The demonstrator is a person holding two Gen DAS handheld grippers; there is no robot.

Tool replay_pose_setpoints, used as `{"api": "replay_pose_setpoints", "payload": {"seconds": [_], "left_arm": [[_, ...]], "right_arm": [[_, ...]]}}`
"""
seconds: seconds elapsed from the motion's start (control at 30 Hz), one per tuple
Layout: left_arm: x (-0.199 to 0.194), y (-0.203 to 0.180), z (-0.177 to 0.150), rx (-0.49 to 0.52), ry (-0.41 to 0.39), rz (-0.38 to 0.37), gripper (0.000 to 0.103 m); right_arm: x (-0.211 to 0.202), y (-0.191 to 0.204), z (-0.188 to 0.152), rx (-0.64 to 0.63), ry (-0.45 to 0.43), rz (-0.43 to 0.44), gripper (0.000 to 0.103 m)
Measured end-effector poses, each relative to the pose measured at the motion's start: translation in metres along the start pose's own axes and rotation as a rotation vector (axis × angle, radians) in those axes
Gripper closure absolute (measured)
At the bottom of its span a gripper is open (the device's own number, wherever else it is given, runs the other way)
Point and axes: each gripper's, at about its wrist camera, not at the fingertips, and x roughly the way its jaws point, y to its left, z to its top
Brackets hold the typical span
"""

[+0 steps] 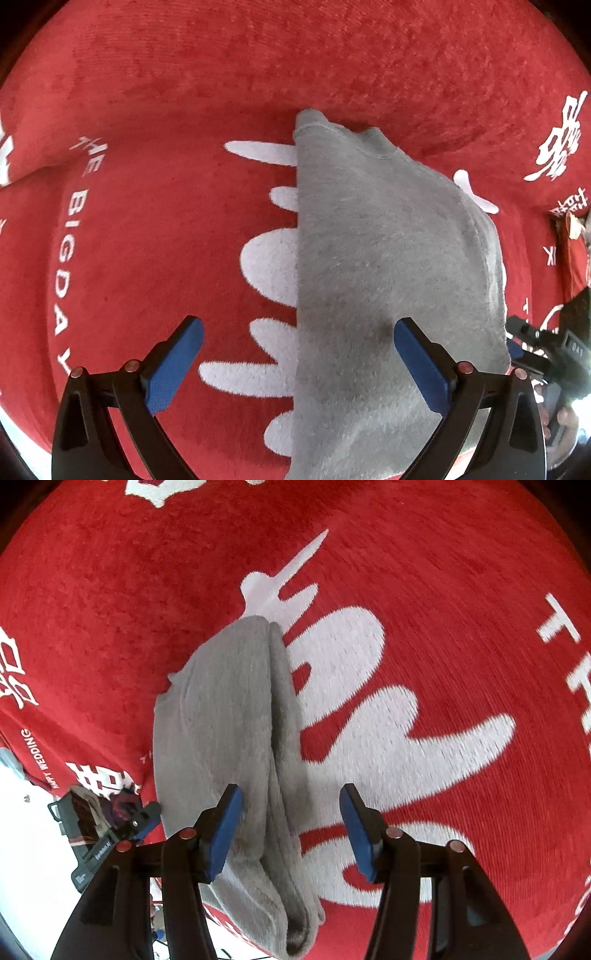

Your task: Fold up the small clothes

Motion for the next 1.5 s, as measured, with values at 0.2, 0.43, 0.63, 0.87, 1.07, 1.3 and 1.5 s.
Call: {"api": "replay_pose_setpoints", "payload": {"seconds": [0.2,0.43,0.63,0.87,1.07,1.3,1.5], "left_arm": [[0.009,-0.001,0.008,0.024,0.017,-0.034,0.000],[0.020,-0.006,0.016,0.064,0.051,-0.095,0.000],[0.041,-0.007,0.026,0.056,0.102,-0.206,0.000],[0.054,-0.029,0.037,0.086,0.133,-0.276,0.000],[0.058,-0.042,0.037,0.109,0.127,-0.222,0.002],[0.026,-0.032,0.031,0.112,0.066,-0.274,0.055],[-0.006,-0.034,0.019,0.112,0.026,-0.303,0.056]], "right_arm": [[0.006,0.008,0.007,-0.055,0.011,0.024,0.035],[0.018,0.018,0.011,-0.109,0.066,0.045,0.035],[0.030,0.030,0.018,-0.188,0.127,0.057,0.035],[0.052,0.047,0.026,-0.247,0.176,0.120,0.033],[0.062,0.041,0.027,-0.178,0.159,0.192,0.033],[0.056,0.046,0.018,-0.130,0.155,0.193,0.072],[0.043,0.070,0.000,-0.123,0.173,0.291,0.073]]}}
